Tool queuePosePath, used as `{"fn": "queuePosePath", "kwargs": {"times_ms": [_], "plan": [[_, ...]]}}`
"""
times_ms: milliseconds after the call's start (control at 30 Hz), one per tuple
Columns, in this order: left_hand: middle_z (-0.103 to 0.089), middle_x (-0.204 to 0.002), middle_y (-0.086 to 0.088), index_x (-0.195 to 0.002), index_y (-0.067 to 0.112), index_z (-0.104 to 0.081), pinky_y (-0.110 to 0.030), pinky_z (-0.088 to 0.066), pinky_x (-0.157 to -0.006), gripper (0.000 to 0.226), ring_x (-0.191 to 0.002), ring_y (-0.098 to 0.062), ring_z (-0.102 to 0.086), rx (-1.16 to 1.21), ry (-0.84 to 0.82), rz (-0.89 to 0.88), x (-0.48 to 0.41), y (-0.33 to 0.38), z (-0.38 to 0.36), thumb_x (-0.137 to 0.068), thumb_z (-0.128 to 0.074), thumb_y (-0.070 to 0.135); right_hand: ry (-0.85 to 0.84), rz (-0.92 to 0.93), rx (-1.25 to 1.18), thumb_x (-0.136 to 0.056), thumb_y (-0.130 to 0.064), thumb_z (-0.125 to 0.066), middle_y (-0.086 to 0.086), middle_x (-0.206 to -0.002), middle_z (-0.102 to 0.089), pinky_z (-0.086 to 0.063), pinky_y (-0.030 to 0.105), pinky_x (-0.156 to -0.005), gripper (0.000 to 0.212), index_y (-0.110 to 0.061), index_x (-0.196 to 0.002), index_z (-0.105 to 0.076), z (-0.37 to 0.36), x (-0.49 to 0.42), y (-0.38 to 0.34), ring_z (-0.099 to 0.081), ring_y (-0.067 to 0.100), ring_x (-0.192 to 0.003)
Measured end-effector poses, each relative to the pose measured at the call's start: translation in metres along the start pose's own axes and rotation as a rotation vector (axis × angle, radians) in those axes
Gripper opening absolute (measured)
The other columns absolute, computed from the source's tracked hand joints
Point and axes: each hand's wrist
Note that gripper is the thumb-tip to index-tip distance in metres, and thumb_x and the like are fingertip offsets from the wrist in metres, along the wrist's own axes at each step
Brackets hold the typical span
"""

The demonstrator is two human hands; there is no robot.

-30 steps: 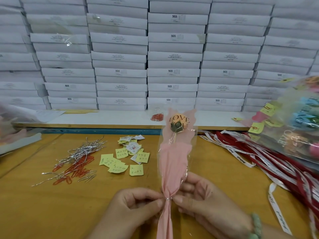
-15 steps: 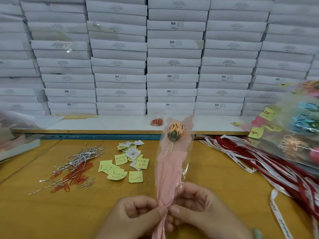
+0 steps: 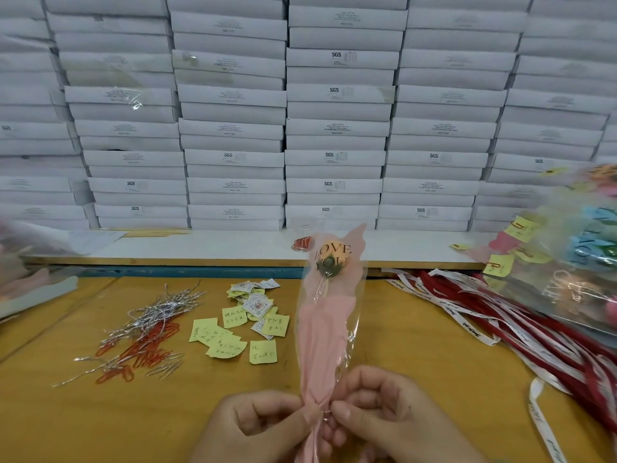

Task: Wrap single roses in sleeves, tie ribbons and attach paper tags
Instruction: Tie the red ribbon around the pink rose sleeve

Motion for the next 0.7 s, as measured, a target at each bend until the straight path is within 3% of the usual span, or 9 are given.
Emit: {"fn": "queuePosePath", "kwargs": {"times_ms": [100,233,300,467,700], "plan": [[-0.070,-0.083,-0.033,-0.076,-0.010,-0.075,-0.026,-0.056,-0.068,0.080,-0.068,-0.029,-0.069,0.008,0.015,-0.011,-0.0008,-0.0020,0.0000,-0.015,-0.099,0.035,-0.030,-0.016,-0.022,-0.085,-0.004,-0.065,0.007,-0.074,-0.070,-0.045,0.017,-0.049,0.008,-0.004,-0.089,-0.058,0.0007,0.0003,-0.0011,-0.066,0.013,-0.066],[-0.069,-0.087,-0.030,-0.073,-0.005,-0.076,-0.040,-0.045,-0.090,0.080,-0.084,-0.035,-0.065,-0.019,0.070,-0.083,-0.0010,-0.0002,-0.0034,-0.014,-0.098,0.044,-0.045,-0.033,-0.032,-0.088,-0.002,-0.061,0.002,-0.071,-0.069,-0.045,0.017,-0.050,0.008,-0.002,-0.093,-0.055,0.0000,-0.0001,-0.0011,-0.065,0.011,-0.064],[-0.069,-0.089,-0.032,-0.075,-0.005,-0.076,-0.044,-0.043,-0.093,0.077,-0.085,-0.037,-0.064,-0.014,0.062,-0.055,-0.0003,0.0006,-0.0034,-0.017,-0.099,0.040,-0.049,-0.028,-0.027,-0.089,-0.001,-0.059,0.001,-0.070,-0.068,-0.045,0.017,-0.050,0.008,-0.001,-0.094,-0.053,-0.0010,0.0001,-0.0013,-0.064,0.010,-0.063],[-0.073,-0.087,-0.027,-0.078,0.003,-0.079,-0.027,-0.055,-0.076,0.052,-0.079,-0.030,-0.071,-0.031,0.005,-0.021,-0.0021,-0.0020,0.0017,-0.032,-0.090,0.023,-0.038,0.015,-0.011,-0.089,0.002,-0.058,0.001,-0.070,-0.066,-0.047,0.019,-0.051,0.010,-0.001,-0.093,-0.050,-0.0020,0.0011,-0.0012,-0.065,0.011,-0.064],[-0.074,-0.090,-0.023,-0.082,0.009,-0.079,-0.024,-0.058,-0.065,0.048,-0.077,-0.027,-0.073,-0.023,-0.023,-0.057,-0.0021,0.0000,0.0039,-0.036,-0.087,0.019,-0.006,0.068,0.009,-0.083,0.000,-0.067,0.003,-0.070,-0.067,-0.052,0.022,-0.049,0.009,-0.004,-0.082,-0.059,-0.0041,0.0042,-0.0011,-0.063,0.019,-0.068]]}}
Point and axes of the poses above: each hand's wrist, its own x-axis away from the middle knuckle, its own z-axis out of the back of the hand, y = z × x
